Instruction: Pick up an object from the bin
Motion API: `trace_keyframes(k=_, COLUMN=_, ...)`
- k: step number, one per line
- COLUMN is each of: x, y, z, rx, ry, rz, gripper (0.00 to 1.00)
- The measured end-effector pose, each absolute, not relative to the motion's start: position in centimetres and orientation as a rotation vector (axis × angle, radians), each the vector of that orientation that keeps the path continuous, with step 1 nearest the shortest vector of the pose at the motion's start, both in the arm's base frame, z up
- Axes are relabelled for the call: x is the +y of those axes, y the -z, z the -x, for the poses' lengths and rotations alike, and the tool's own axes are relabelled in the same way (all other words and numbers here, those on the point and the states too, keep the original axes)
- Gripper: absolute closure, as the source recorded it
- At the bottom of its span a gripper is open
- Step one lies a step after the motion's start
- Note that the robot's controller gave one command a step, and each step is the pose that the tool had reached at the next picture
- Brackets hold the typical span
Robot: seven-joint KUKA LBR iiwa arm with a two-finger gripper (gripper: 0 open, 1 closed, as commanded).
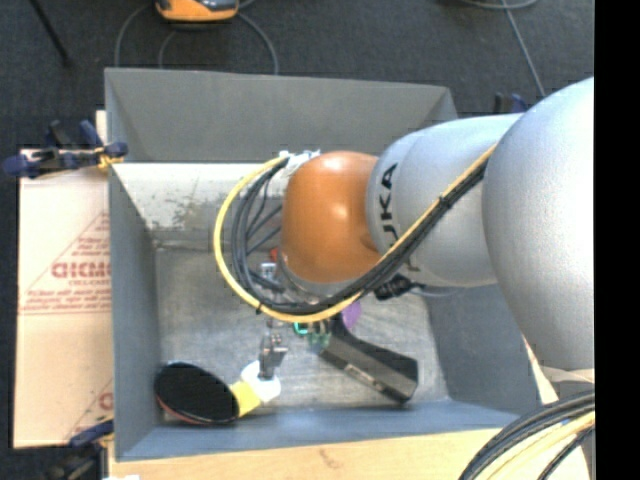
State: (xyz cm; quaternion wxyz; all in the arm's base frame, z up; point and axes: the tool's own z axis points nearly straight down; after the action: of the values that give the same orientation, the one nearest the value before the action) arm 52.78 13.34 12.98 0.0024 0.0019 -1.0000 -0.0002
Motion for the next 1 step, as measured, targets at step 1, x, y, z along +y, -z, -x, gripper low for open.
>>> trace_keyframes(k=1, x=13.3, y=-13.35, z=-53.0, rx=-3.144, ry=0.002, rz=0.0, gripper=0.0)
